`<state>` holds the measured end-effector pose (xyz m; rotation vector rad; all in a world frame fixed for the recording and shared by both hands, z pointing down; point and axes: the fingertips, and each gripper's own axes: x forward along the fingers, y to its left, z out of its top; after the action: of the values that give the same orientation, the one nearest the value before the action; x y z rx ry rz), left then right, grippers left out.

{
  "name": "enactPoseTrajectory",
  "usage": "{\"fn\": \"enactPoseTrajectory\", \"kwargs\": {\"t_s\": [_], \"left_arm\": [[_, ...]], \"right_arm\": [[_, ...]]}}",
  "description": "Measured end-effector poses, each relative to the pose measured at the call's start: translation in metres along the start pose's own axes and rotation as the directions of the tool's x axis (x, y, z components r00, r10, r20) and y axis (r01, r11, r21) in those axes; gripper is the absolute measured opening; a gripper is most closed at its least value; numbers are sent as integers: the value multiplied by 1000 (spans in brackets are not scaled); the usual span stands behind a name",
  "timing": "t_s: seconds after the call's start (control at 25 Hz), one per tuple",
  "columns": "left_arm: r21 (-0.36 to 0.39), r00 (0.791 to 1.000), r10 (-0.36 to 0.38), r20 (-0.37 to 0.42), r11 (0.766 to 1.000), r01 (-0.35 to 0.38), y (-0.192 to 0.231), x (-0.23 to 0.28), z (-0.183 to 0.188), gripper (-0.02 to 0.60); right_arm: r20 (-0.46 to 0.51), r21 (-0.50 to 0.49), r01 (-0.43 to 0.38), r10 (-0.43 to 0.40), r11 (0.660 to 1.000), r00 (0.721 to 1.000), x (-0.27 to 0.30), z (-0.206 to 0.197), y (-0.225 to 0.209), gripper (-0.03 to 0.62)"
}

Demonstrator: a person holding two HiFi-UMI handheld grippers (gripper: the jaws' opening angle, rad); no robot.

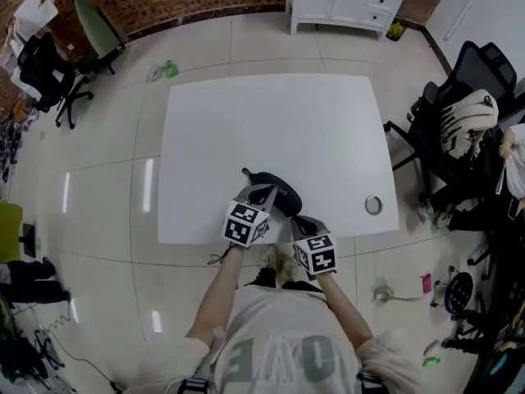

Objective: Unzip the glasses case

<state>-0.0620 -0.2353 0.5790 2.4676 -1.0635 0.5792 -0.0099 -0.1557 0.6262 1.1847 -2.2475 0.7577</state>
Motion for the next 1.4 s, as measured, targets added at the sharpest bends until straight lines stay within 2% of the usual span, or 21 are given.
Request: {"fn": "enactPoseTrajectory", "kwargs": {"t_s": [0.12, 0.2, 0.28, 0.4, 0.44, 0.52, 0.6, 0.68, 0.76, 0.96, 1.16, 1.4], "left_arm": [[-47, 1000, -4, -2, 999, 4, 6, 9, 1, 3], [-86, 1000, 1, -8, 996, -2, 9, 15, 7, 3], [-116, 1000, 25, -18, 993, -26, 12, 22, 14, 3], [-120, 998, 55, -39, 991, -59, 16, 31, 23, 3], [-121, 998, 55, -44, 991, -60, 16, 34, 24, 3], [-125, 998, 46, -47, 991, -51, 15, 35, 23, 3], [-126, 998, 41, -47, 991, -46, 14, 32, 22, 3], [-128, 998, 46, -40, 990, -51, 14, 30, 21, 3], [-132, 998, 50, -30, 990, -54, 13, 29, 20, 3], [-132, 998, 52, -24, 990, -55, 14, 28, 19, 3], [-127, 998, 63, -16, 990, -64, 14, 29, 18, 3], [-149, 999, 53, -11, 987, -54, 13, 25, 15, 3]], "right_arm": [[16, 2, 35, -35, 999, 999, 6, 13, -23, 2], [7, -32, 45, -45, 998, 999, 6, 18, -26, 2], [-31, -79, 43, -45, 996, 999, 9, 15, -24, 80], [-72, -165, 55, -67, 985, 995, 21, 13, -24, 112], [-69, -178, 70, -84, 982, 994, 24, 16, -26, 111], [-64, -137, 103, -112, 985, 992, 27, 19, -32, 110], [-73, -65, 102, -107, 993, 992, 28, 18, -34, 109], [-73, -56, 94, -98, 994, 993, 26, 17, -34, 104], [-57, -91, 105, -110, 990, 992, 21, 18, -34, 0], [-51, -97, 61, -66, 993, 997, 17, 15, -28, 0], [-24, -164, 19, -24, 986, 999, 11, 15, -17, 0], [-3, -104, 11, -12, 995, 1000, 18, 19, -17, 0]]}}
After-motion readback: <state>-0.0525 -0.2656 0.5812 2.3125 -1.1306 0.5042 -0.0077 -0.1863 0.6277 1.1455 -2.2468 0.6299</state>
